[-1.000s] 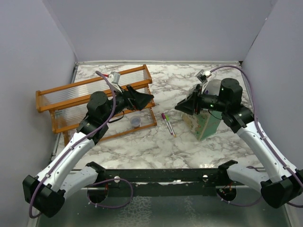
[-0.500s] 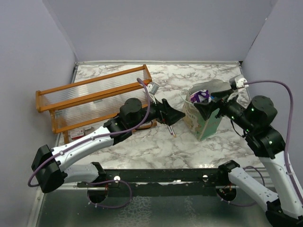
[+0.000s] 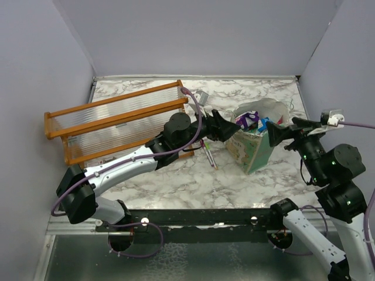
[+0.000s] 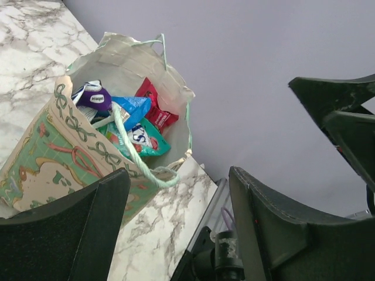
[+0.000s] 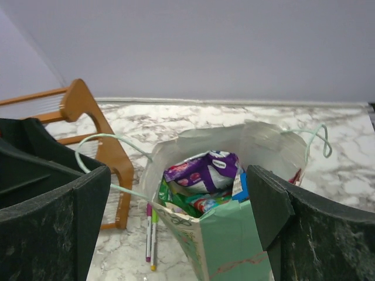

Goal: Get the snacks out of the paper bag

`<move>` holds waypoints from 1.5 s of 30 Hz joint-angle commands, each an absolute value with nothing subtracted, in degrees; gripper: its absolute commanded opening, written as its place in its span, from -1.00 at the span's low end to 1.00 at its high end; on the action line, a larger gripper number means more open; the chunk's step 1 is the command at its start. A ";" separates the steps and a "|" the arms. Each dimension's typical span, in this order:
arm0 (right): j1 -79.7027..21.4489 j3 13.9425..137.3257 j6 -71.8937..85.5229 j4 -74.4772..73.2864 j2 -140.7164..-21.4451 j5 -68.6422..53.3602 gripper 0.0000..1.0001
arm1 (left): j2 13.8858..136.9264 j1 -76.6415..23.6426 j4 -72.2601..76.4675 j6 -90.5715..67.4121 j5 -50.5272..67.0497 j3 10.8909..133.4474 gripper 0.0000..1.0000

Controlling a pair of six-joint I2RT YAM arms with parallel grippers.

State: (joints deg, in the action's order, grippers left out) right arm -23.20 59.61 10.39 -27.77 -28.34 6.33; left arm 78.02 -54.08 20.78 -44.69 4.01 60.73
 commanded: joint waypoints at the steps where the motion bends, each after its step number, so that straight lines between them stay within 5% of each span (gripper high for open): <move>1: -23.47 62.43 15.43 -33.67 -32.66 13.43 0.99 | 79.94 -54.26 25.77 -45.99 3.73 63.50 0.34; 14: -23.47 62.90 10.92 -36.75 -30.34 10.83 0.99 | 80.29 -54.23 22.81 -45.15 1.71 65.35 -0.36; 25: -23.47 63.81 9.84 -37.70 -30.94 8.84 0.99 | 81.27 -52.78 19.44 -47.87 0.29 66.49 -0.27; 31: -23.47 63.85 9.41 -38.50 -33.24 6.71 0.99 | 81.25 -51.57 20.38 -48.43 2.62 66.88 -0.58; 34: -23.51 65.16 9.47 -40.56 -36.39 6.09 0.99 | 80.72 -50.83 19.74 -49.08 2.91 66.50 -0.97; 39: -23.47 67.80 10.46 -45.98 -42.16 4.80 0.94 | 78.48 -49.24 16.73 -48.93 4.40 66.61 -1.00; 45: -23.47 67.26 9.96 -47.96 -46.38 3.83 0.62 | 74.16 -47.56 12.35 -48.81 7.41 65.66 -1.00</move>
